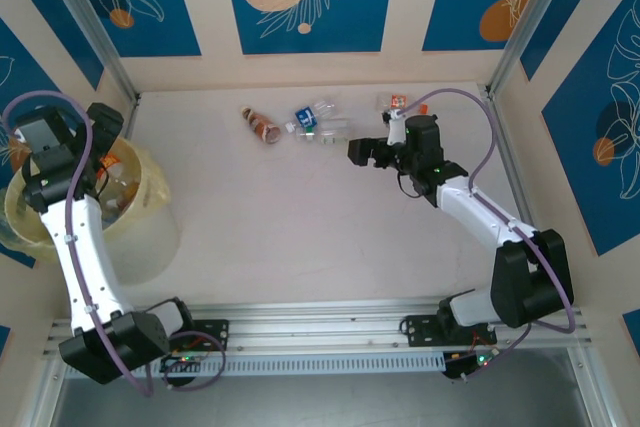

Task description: Put the plastic bottles in the bin

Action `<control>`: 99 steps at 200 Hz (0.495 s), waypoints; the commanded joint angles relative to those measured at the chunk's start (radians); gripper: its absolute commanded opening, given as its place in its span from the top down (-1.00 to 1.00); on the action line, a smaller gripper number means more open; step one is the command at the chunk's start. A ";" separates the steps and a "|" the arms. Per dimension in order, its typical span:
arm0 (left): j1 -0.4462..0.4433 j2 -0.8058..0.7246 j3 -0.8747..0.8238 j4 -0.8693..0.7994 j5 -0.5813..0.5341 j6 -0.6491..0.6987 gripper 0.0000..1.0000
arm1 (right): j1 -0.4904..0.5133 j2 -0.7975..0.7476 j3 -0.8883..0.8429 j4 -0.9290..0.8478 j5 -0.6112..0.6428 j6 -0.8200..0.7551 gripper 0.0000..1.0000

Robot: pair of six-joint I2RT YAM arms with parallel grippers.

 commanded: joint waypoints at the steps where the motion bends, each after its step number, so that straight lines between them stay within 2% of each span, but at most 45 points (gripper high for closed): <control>1: -0.005 0.037 -0.042 0.062 0.041 -0.031 -1.00 | 0.019 0.012 0.039 -0.025 -0.012 -0.015 -0.99; 35: -0.012 0.060 -0.122 0.113 0.092 -0.074 -1.00 | 0.042 0.016 0.062 -0.041 0.000 -0.029 -0.99; 68: -0.022 0.001 -0.076 0.077 0.062 -0.053 -1.00 | 0.058 0.020 0.078 -0.051 0.012 -0.043 -0.99; 99: -0.029 -0.069 -0.008 0.049 0.086 -0.040 -1.00 | 0.068 0.021 0.074 -0.051 0.021 -0.050 -0.99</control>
